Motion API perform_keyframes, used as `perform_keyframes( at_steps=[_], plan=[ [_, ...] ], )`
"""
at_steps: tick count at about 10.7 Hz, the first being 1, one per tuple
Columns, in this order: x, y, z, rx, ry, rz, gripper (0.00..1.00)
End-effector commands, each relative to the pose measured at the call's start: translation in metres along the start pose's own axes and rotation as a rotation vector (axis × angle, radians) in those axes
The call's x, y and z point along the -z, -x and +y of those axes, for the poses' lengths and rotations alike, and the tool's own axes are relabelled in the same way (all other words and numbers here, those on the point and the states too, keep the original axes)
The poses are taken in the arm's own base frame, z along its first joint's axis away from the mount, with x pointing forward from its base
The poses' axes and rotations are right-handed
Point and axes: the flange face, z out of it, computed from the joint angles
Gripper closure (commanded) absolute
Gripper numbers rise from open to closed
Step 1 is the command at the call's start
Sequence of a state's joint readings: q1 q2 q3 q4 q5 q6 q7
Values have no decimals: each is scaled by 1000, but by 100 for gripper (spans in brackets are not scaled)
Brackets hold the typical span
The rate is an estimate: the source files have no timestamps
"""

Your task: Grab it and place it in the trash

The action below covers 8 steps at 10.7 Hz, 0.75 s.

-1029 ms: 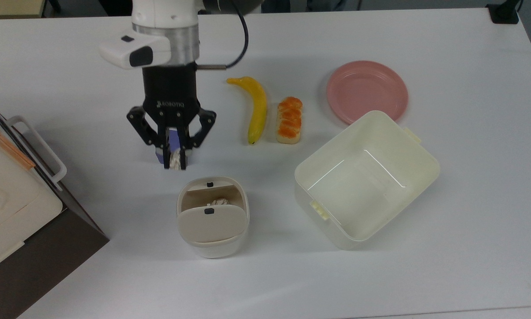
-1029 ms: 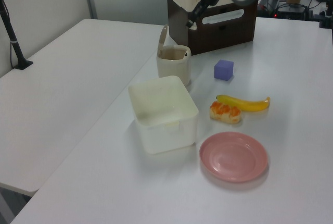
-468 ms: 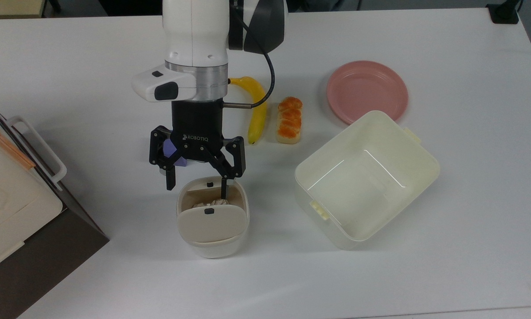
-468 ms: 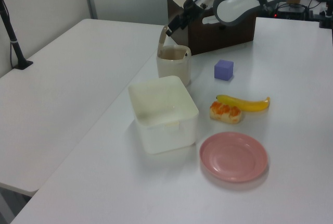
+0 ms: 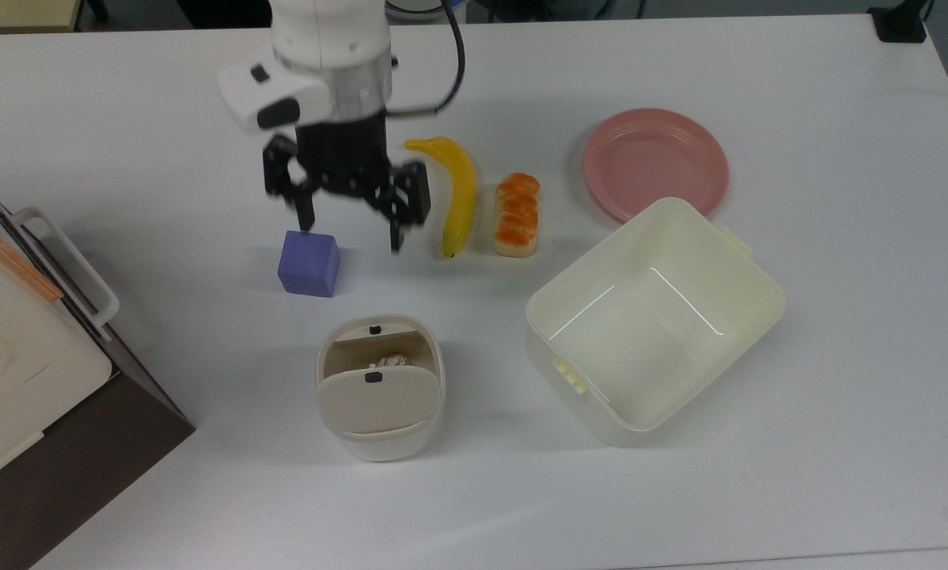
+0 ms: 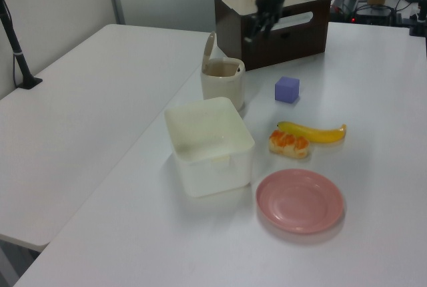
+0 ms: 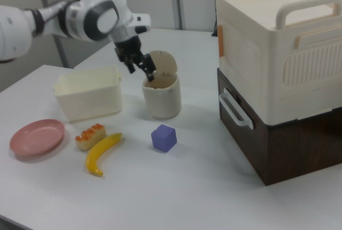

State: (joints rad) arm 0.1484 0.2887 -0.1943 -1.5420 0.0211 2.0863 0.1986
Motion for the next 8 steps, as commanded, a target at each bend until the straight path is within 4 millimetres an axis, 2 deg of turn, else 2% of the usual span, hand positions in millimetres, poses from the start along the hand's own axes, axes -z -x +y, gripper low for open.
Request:
perform_keyframes(
  at_steps=[1,4,8],
  plan=[
    [56,43,21,89,15,-192,0],
    [62,43,30,94,17,-205,0],
    [61,50,32,132,19,-266,0]
  ],
)
